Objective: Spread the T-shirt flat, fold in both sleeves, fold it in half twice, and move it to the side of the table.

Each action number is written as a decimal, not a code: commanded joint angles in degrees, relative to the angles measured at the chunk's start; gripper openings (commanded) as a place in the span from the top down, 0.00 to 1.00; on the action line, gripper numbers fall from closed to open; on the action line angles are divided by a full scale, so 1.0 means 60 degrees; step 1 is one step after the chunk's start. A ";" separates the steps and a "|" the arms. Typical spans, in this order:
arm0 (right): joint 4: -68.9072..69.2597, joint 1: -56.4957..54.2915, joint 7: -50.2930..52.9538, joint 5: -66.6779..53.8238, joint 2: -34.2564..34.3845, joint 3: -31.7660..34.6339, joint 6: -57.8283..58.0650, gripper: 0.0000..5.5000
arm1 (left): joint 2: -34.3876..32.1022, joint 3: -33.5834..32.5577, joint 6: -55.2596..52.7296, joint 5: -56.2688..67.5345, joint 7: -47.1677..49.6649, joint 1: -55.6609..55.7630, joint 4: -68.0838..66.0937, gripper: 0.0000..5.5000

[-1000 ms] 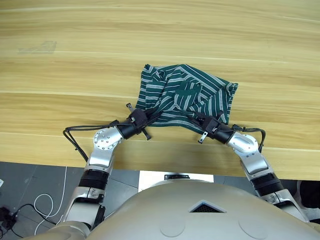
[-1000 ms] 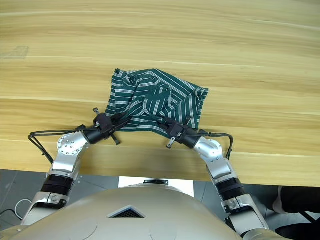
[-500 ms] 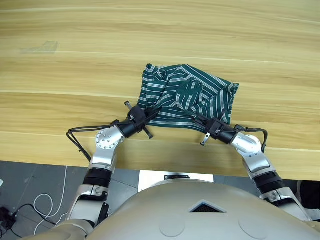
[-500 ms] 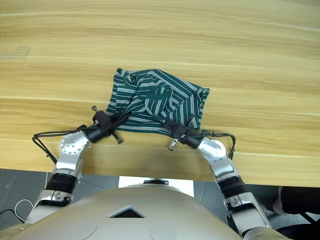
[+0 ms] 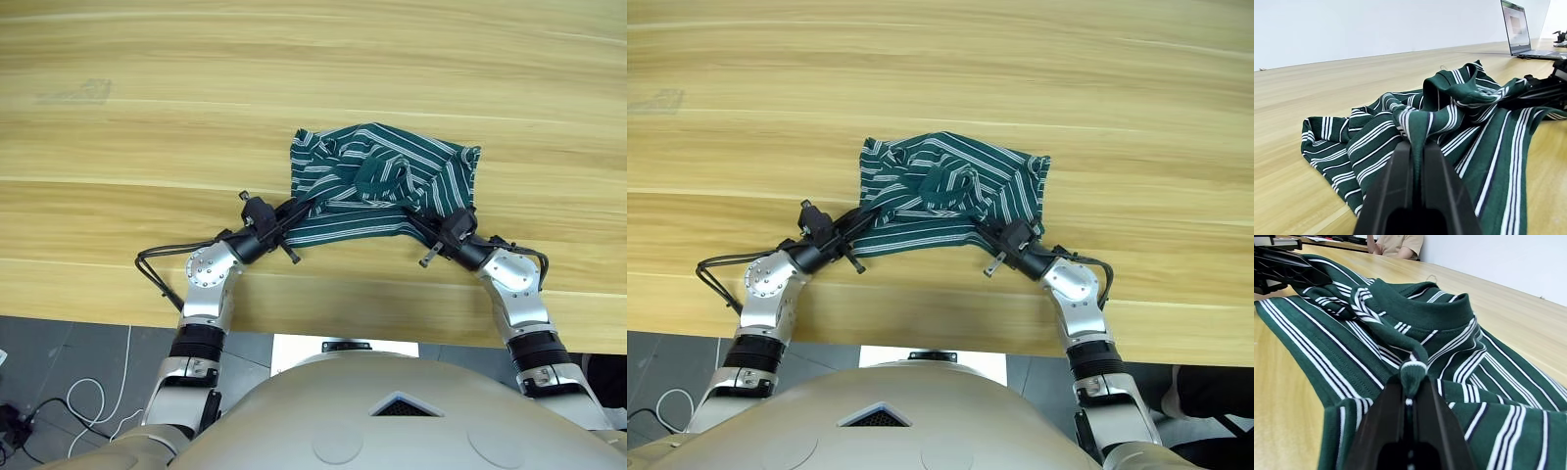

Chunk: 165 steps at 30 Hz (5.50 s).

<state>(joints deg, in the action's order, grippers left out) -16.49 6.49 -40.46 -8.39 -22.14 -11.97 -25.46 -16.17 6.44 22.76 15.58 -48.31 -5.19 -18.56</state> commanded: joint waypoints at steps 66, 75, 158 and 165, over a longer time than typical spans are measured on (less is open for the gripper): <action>0.1269 0.0615 -0.1193 -0.0033 -0.0379 0.0150 -0.0309 0.74 | 0.0276 -0.0123 0.0040 -0.0078 -0.0306 -0.0011 -0.0101 1.00; 0.0421 0.0264 -0.0208 0.1159 -0.0246 0.0095 -0.0076 0.59 | 0.0325 -0.0084 0.0045 -0.0113 -0.0323 0.0033 -0.0071 1.00; 0.1128 0.0632 -0.0521 0.0162 -0.0340 0.0115 0.0150 0.99 | 0.0427 -0.0014 -0.0280 0.0138 -0.0692 0.0088 0.0012 1.00; 0.1457 0.0204 -0.0070 -0.0166 -0.0566 0.1221 -0.0204 0.99 | 0.0307 -0.0237 0.0357 0.0153 -0.0918 0.0443 -0.0086 1.00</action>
<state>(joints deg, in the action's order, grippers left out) -9.39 8.39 -40.41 -8.30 -24.97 -5.35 -26.17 -13.63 5.44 23.95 16.01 -53.03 -3.58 -19.43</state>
